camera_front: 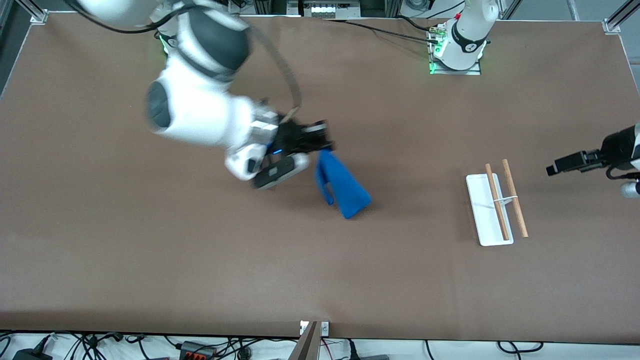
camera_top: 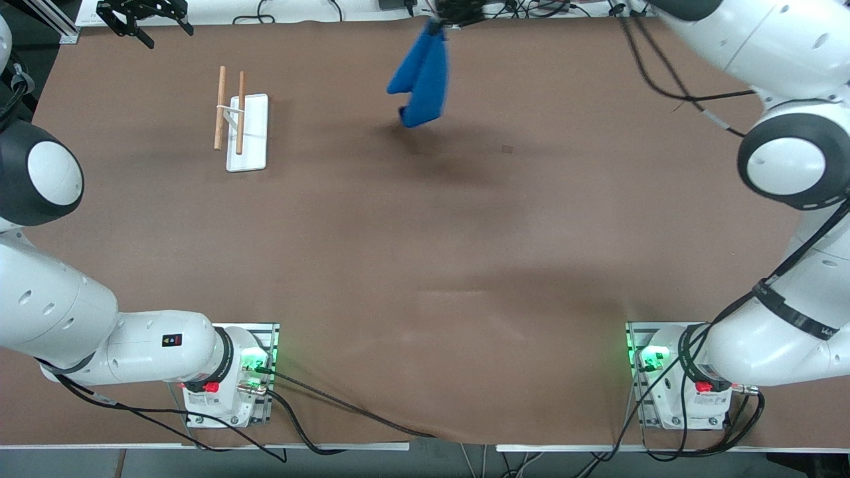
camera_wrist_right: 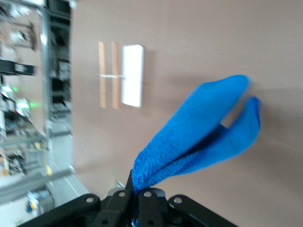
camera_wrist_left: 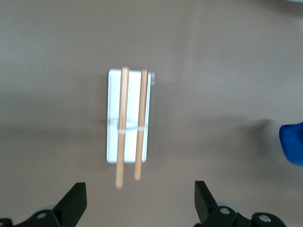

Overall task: Pass towel and hang on rack
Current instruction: 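Lift the towel with the right gripper and carry it toward the rack, then hold the towel up while the left gripper reaches toward it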

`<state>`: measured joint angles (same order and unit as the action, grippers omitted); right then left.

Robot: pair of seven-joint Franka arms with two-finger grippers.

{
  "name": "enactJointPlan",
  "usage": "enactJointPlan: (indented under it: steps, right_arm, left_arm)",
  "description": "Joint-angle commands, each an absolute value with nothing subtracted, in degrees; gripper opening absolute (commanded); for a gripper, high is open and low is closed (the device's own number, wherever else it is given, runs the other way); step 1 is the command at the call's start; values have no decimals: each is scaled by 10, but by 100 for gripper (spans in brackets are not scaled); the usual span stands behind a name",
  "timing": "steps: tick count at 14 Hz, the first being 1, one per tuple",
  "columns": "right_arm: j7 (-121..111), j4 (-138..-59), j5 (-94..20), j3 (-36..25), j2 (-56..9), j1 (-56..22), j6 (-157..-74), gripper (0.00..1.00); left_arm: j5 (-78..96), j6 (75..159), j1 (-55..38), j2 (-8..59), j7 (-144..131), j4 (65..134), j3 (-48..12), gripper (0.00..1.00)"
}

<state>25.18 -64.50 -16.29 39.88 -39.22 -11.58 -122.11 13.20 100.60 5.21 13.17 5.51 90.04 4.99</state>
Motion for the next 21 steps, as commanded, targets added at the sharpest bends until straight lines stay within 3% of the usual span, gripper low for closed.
enactJointPlan:
  steps: [1, 5, 11, 14, 18, 21]
  right_arm:
    - [312, -632, -171, 397, -408, -171, -1321, 0]
    - [368, -633, -171, 396, -416, -215, -1400, 0]
    - [374, -633, -171, 396, -415, -219, -1402, 0]
    - [373, -635, -165, 396, -415, -219, -1402, 0]
    - [373, -635, -164, 395, -415, -219, -1402, 0]
    - [373, -635, -159, 395, -415, -219, -1402, 0]
  left_arm:
    - [153, 1027, 60, 161, 173, 886, 43, 100]
    - [220, 1032, 52, 195, 274, 886, 41, 100]
    - [219, 1071, 5, 198, 443, 901, 13, 100]
    - [222, 1080, 6, 194, 453, 917, -31, 100]
    - [228, 1211, 14, 181, 470, 998, -118, 100]
    - [291, 1323, 15, 178, 566, 1068, -146, 100]
